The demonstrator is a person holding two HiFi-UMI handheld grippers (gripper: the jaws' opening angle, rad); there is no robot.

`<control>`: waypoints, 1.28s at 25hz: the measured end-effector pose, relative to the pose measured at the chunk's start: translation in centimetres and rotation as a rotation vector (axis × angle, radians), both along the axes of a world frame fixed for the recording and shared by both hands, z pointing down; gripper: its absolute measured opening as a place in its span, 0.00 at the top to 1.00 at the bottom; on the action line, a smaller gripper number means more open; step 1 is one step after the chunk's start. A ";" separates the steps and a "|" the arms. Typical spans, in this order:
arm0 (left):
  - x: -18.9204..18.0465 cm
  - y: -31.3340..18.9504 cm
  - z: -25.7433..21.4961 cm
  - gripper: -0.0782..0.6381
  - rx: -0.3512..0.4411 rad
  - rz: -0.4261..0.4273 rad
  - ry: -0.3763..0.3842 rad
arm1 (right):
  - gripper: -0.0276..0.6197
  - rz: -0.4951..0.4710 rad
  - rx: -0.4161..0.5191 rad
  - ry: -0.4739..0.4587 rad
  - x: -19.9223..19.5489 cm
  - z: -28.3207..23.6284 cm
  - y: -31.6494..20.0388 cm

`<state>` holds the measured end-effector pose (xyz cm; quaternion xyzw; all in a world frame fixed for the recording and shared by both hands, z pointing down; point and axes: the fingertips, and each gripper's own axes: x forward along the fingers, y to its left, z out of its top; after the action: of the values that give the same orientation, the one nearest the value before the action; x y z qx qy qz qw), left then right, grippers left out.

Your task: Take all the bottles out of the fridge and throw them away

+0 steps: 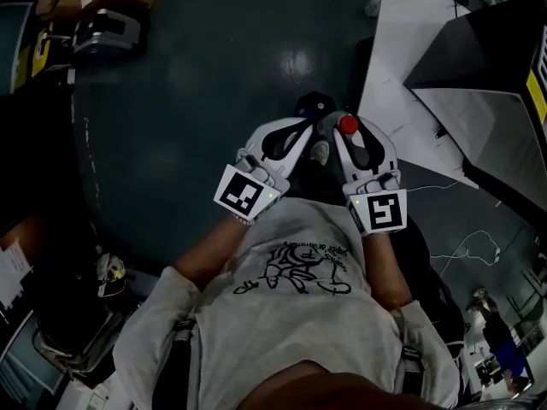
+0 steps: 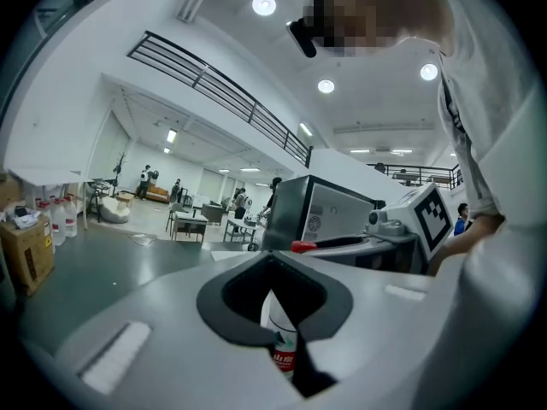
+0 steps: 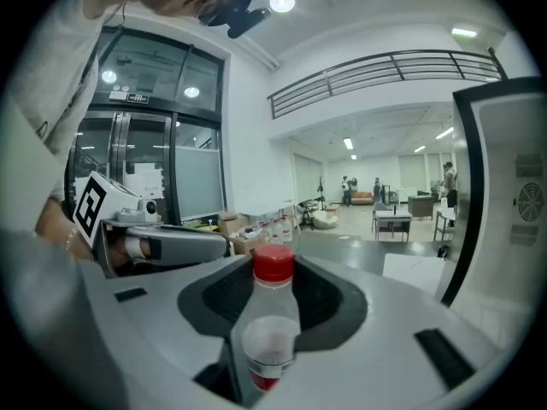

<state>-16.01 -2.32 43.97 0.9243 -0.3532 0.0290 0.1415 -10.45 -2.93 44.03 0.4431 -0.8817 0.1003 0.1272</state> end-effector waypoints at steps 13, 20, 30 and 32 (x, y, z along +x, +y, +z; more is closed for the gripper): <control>-0.4 1.5 8.0 0.88 -0.079 -0.017 -0.030 | 0.73 0.003 -0.047 -0.009 -0.4 8.1 1.6; -0.5 1.8 12.7 0.88 -0.114 -0.015 -0.055 | 0.73 0.009 -0.042 -0.007 -0.9 12.6 1.9; -1.2 2.0 20.3 0.88 -0.146 -0.038 -0.085 | 0.73 0.001 -0.012 0.004 -2.0 19.9 2.0; -1.5 2.0 21.7 0.88 -0.148 -0.039 -0.097 | 0.73 0.004 -0.019 0.012 -2.0 21.5 1.9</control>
<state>-17.47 -0.34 65.63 0.9018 -0.3745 0.0973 0.1927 -12.41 -1.00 65.56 0.4443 -0.8789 0.1064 0.1368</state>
